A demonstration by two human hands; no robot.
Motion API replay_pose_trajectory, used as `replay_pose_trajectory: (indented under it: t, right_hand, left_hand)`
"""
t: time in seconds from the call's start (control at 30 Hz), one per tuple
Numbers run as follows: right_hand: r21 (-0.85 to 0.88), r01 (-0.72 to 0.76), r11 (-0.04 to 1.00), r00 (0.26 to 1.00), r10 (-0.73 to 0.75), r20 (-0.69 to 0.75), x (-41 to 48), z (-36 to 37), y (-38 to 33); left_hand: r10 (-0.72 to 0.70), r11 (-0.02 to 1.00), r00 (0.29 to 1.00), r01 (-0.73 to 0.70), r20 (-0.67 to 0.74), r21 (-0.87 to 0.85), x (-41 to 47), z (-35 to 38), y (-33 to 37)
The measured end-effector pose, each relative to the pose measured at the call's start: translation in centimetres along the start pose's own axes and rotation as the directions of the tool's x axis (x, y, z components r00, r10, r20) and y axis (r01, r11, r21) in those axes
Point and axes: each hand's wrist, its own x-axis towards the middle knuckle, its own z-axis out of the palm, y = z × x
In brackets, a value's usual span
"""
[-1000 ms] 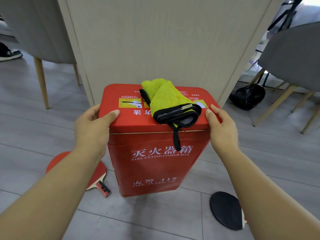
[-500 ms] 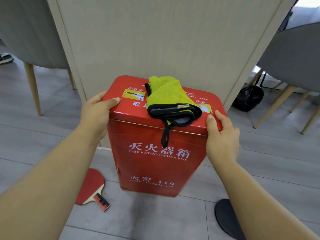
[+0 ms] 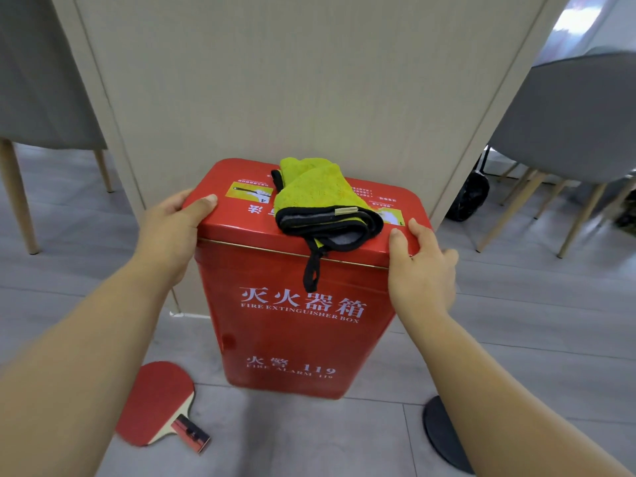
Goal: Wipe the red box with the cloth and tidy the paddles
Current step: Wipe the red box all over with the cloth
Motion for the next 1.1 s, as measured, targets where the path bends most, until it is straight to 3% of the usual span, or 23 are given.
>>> replay_pose_trajectory:
  t: [0.77,0.97,1.1]
  right_hand:
    - [0.071,0.1,0.992,0.993,-0.105,0.062,2.4,0.5,1.2]
    - [0.074,0.118,0.99,0.979,-0.128,0.156,2.7,-0.1,1.3]
    - [0.009,0.115,0.993,0.964,-0.114,0.238,2.8,-0.8,0.9]
  left_hand:
    - [0.058,0.993,0.998,-0.057,-0.003,0.103,1.2,0.6,-0.4]
    - [0.157,0.952,0.986,-0.137,-0.052,0.274,0.5,1.2,-0.3]
    - [0.243,0.863,0.967,-0.179,-0.079,0.472,-0.1,1.3,-0.1]
